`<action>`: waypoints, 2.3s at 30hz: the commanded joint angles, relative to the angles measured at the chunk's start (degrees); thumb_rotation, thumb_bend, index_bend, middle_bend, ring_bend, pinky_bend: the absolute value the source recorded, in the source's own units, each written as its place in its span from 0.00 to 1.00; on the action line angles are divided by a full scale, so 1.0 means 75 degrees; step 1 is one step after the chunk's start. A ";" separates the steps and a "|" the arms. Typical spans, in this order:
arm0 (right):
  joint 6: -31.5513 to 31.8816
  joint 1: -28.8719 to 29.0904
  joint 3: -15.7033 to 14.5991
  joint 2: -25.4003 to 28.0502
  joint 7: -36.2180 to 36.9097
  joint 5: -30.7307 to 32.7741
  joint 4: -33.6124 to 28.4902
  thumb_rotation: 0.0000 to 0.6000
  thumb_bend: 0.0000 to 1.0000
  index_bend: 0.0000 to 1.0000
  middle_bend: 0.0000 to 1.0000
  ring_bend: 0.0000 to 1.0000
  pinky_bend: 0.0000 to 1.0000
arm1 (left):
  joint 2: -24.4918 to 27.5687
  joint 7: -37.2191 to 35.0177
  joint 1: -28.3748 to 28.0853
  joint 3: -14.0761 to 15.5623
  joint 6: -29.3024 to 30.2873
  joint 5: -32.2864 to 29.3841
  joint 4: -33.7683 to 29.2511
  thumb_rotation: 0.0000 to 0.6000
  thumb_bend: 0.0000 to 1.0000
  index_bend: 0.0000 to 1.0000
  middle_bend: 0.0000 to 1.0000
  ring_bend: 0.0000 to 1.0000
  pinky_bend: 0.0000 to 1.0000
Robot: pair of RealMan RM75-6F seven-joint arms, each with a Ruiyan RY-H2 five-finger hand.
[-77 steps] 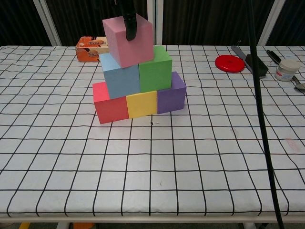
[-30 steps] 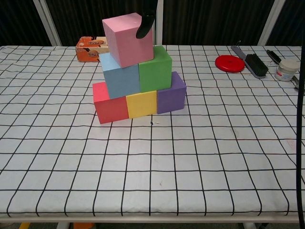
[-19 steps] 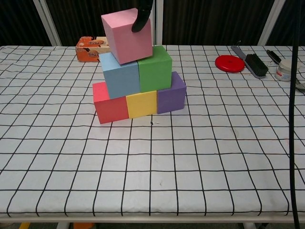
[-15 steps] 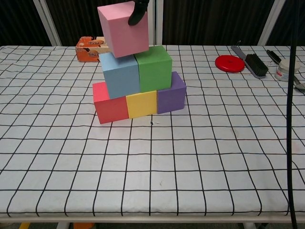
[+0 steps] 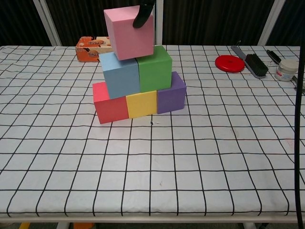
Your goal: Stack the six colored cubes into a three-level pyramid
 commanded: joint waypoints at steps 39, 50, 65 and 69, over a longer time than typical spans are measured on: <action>0.0252 0.0469 -0.0203 -0.0380 -0.0502 0.0922 0.0186 1.00 0.18 0.00 0.51 0.04 0.00 | 0.0030 -0.0079 0.0010 0.0028 -0.0063 -0.0047 0.0068 1.00 0.02 0.13 0.17 0.09 0.19; 0.0324 0.0472 -0.0143 -0.0284 -0.0527 0.0980 0.0042 1.00 0.18 0.00 0.51 0.05 0.00 | 0.0039 -0.0073 0.0014 0.0020 -0.0024 -0.0034 0.0050 1.00 0.02 0.13 0.17 0.09 0.19; 0.0262 0.0532 -0.0242 -0.0415 -0.0670 0.1151 0.0140 1.00 0.17 0.00 0.51 0.05 0.00 | -0.0015 -0.0076 0.0016 0.0032 -0.0056 -0.0046 0.0122 1.00 0.02 0.13 0.17 0.09 0.19; 0.0233 0.0539 -0.0271 -0.0409 -0.0701 0.1166 0.0132 1.00 0.17 0.00 0.51 0.05 0.00 | -0.0024 -0.0104 0.0021 0.0033 -0.0038 -0.0036 0.0144 1.00 0.02 0.13 0.17 0.09 0.19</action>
